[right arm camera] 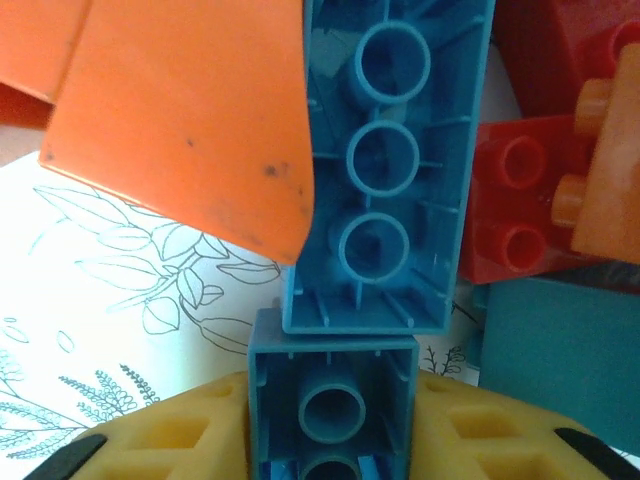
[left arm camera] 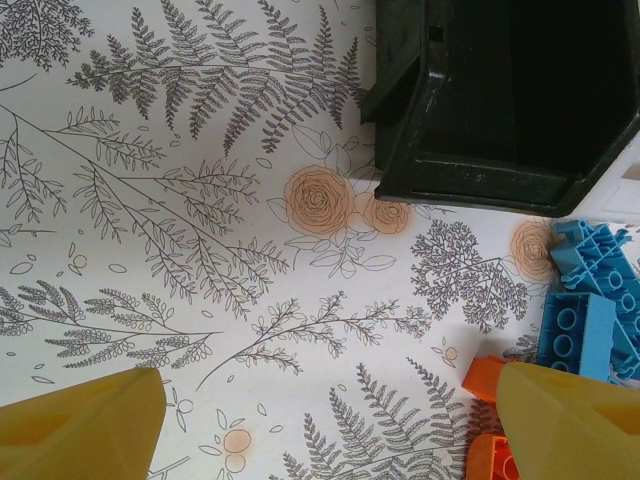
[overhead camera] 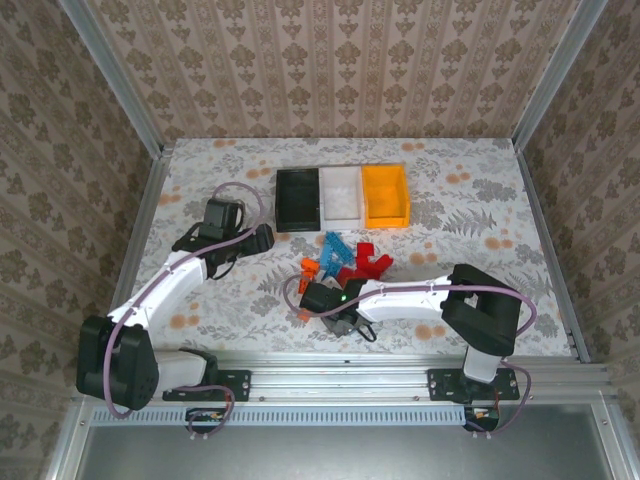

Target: Sort the legos into containers by color

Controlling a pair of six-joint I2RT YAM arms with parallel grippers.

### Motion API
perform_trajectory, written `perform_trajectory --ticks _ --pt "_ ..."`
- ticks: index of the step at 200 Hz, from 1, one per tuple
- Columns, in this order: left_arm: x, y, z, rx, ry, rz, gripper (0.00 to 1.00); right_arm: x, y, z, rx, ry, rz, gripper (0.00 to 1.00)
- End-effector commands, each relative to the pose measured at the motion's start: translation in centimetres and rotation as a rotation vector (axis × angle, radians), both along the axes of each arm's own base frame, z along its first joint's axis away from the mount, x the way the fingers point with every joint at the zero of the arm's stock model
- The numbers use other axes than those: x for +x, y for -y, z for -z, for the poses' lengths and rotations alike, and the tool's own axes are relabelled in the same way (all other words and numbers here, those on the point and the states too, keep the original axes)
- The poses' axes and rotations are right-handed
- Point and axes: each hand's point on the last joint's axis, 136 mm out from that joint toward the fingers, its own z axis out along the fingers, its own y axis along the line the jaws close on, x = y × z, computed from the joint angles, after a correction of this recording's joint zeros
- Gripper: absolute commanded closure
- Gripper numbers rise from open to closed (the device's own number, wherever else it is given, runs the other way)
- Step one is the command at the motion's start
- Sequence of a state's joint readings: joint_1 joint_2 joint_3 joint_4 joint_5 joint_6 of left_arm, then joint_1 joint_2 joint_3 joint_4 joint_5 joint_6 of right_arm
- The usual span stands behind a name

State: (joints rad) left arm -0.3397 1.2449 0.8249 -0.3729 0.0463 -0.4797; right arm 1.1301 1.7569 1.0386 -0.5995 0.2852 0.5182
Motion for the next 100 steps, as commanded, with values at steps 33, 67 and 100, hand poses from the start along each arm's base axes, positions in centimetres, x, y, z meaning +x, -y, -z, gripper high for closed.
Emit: perform_trajectory --ticks 33,67,100 --pt "-0.2 0.8 -1.2 -0.076 -0.001 -0.013 0.12 0.2 0.5 -3.6 0.071 0.06 0.024 0.68" --pt "-0.1 1.8 -1.4 -0.148 0.012 -0.026 0.13 1.2 2.5 -7.9 0.076 0.173 0.035 0.68" --pt "-1.1 5.0 -0.1 -0.212 0.014 0.017 0.13 8.6 5.2 -12.9 0.087 0.317 0.107 0.69"
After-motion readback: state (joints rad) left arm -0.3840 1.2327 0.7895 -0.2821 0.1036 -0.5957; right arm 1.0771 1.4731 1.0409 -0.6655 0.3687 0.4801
